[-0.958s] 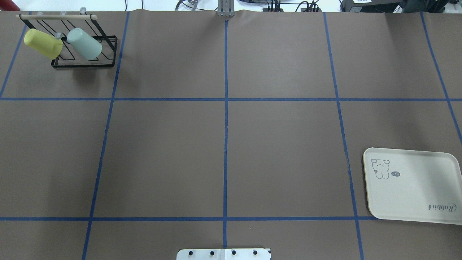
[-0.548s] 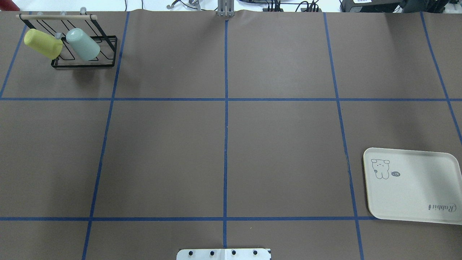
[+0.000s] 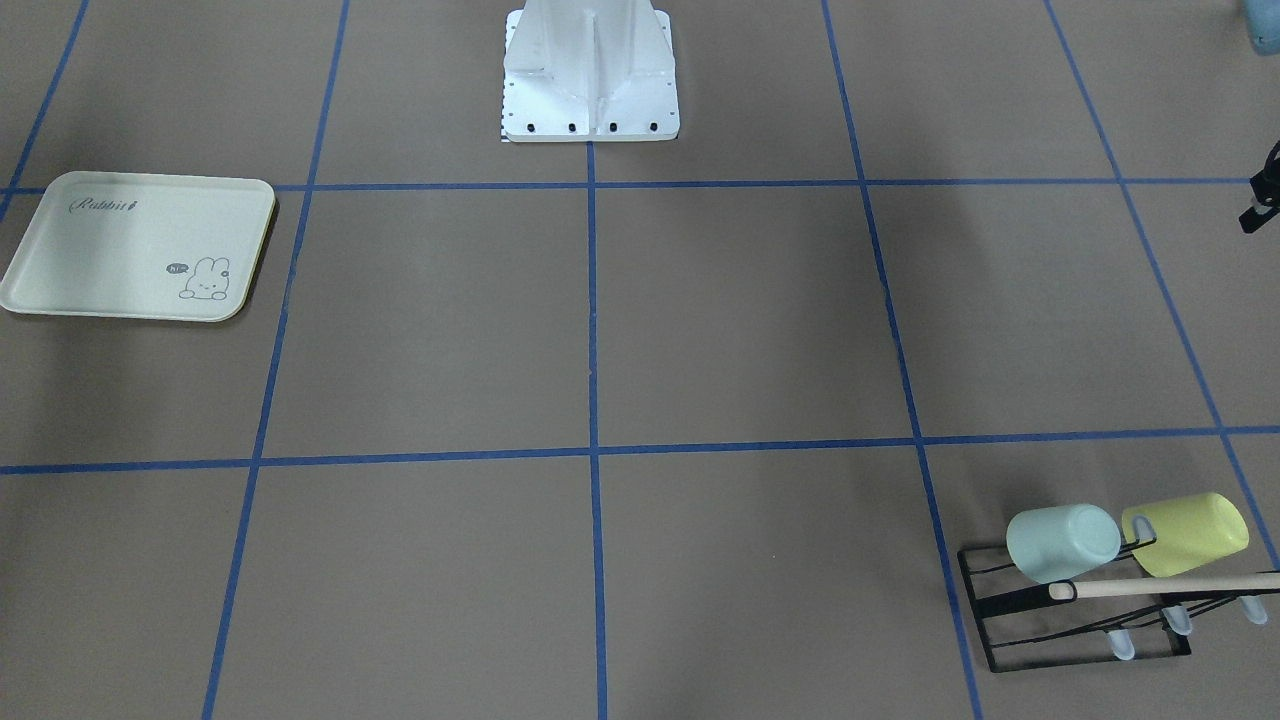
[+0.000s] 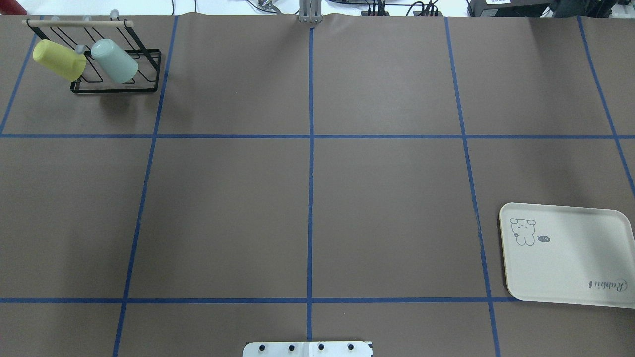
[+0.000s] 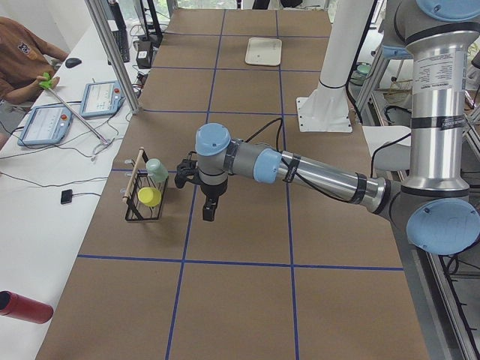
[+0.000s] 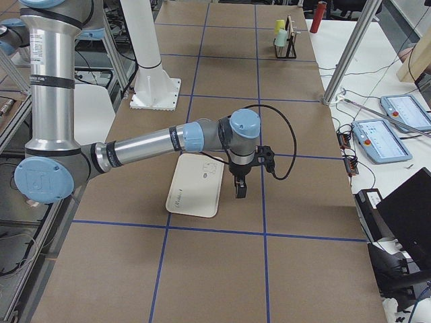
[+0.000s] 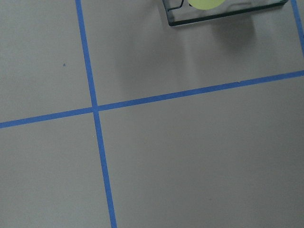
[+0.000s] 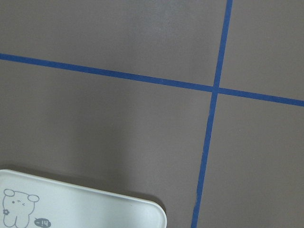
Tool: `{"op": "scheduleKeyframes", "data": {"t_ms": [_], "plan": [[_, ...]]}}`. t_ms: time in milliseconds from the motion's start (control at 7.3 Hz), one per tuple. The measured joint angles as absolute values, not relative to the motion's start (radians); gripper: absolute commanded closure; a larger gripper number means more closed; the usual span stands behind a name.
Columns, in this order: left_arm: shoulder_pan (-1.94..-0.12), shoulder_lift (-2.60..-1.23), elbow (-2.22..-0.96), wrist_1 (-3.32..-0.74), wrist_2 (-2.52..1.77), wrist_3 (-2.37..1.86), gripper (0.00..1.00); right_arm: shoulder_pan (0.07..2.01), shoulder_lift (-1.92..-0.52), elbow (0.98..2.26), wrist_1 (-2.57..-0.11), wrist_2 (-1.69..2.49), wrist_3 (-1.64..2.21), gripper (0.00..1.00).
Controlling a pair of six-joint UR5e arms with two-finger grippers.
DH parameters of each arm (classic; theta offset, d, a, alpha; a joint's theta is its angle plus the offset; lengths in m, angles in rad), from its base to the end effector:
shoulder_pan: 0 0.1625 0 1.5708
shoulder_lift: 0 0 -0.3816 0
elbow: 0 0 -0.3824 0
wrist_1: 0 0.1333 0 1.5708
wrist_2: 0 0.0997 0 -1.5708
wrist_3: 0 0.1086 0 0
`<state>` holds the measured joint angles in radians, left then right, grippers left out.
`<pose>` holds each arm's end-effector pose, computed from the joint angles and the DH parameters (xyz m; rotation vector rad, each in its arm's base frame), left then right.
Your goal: Left arm grabs green cup and hands to right arm on tray
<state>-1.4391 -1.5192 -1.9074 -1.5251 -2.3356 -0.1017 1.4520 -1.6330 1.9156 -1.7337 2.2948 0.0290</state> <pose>0.0032 -0.4663 0.4886 0.1374 0.7826 0.1199 0.0073 -0.4563 0.5056 0.0608 -0.7301 -0.1291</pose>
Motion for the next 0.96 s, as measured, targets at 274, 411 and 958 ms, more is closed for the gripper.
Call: {"op": "scheduleKeyframes", "data": {"t_ms": [274, 411, 958], "plan": [[-1.432, -1.6, -1.89, -1.464, -2.36, -0.15, 0.0, 1.453, -1.64, 1.917, -1.734, 2.295, 0.031, 0.0], [-1.412, -1.644, -1.88, -1.459, -2.373, -0.216, 0.0, 1.453, -1.644, 1.919, -1.734, 2.297, 0.031, 0.0], [-1.291, -1.887, -1.73, -1.448, -2.362, -0.356, 0.05, 1.452, -1.65, 1.897, -1.666, 2.298, 0.031, 0.0]]}}
